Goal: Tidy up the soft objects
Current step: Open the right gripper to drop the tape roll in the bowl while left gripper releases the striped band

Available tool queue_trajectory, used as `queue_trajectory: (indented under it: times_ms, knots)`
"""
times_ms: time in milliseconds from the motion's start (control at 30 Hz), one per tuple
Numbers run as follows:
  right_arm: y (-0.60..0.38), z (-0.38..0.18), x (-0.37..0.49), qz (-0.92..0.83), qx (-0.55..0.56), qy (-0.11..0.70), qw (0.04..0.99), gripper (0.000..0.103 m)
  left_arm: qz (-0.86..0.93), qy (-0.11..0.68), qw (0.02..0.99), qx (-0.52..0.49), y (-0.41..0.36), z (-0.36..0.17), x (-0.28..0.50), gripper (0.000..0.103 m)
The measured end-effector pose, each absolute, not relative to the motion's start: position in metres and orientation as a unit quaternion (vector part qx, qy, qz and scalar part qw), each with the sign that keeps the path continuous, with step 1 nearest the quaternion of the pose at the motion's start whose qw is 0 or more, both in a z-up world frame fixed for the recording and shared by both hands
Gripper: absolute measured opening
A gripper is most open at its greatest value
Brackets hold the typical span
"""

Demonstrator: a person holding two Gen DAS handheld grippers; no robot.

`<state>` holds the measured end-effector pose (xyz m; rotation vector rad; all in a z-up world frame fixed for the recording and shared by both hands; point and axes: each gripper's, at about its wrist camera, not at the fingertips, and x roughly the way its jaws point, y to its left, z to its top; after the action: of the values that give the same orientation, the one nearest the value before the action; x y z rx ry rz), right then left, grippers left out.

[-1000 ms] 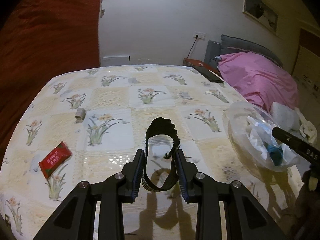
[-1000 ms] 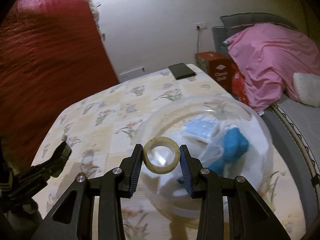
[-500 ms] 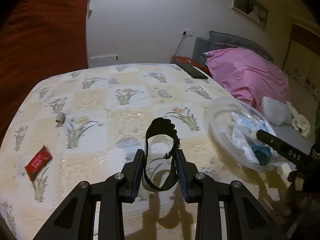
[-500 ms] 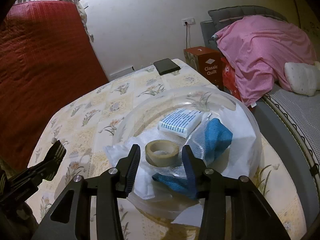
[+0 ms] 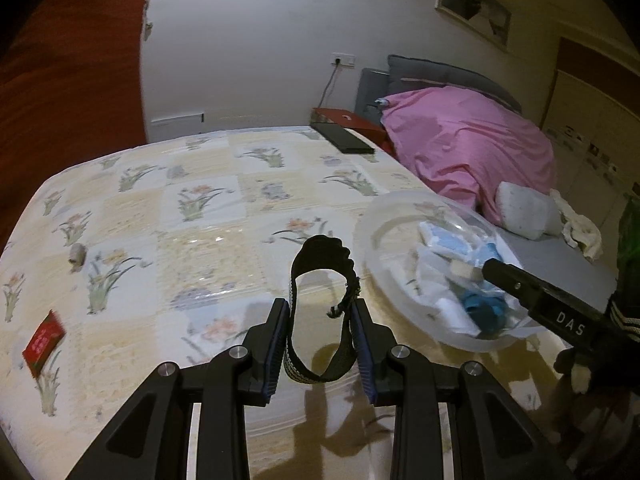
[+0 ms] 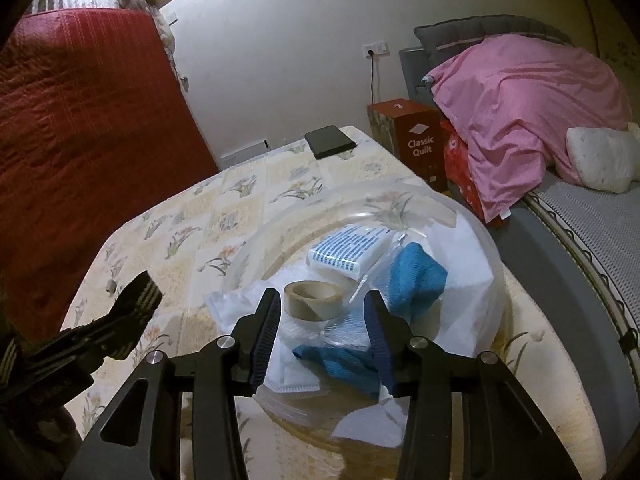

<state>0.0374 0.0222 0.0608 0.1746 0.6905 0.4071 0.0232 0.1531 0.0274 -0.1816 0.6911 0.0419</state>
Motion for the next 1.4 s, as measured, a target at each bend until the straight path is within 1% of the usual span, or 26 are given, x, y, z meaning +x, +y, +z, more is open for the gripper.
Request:
queue_trajectory:
  times_ms: [600,1267,1333,1400]
  knots:
    - [-0.002,0.058,0.04,0.183,0.098,0.334,0.92,0.046,-0.048,0.332,0.939,-0.071,0.107,0.035,0.054,0.033]
    - [-0.02,0.05,0.042,0.173,0.11,0.339,0.918,0.047,-0.079,0.356,0.928,-0.073,0.088,0.015,0.09,0.034]
    - [-0.021,0.049,0.042,0.173,0.11,0.339,0.918,0.047,-0.078,0.359,0.927,-0.076,0.089,0.013,0.092,0.039]
    - [-0.021,0.049,0.042,0.173,0.11,0.34,0.918,0.047,-0.076,0.359,0.927,-0.077,0.09,0.012,0.091,0.052]
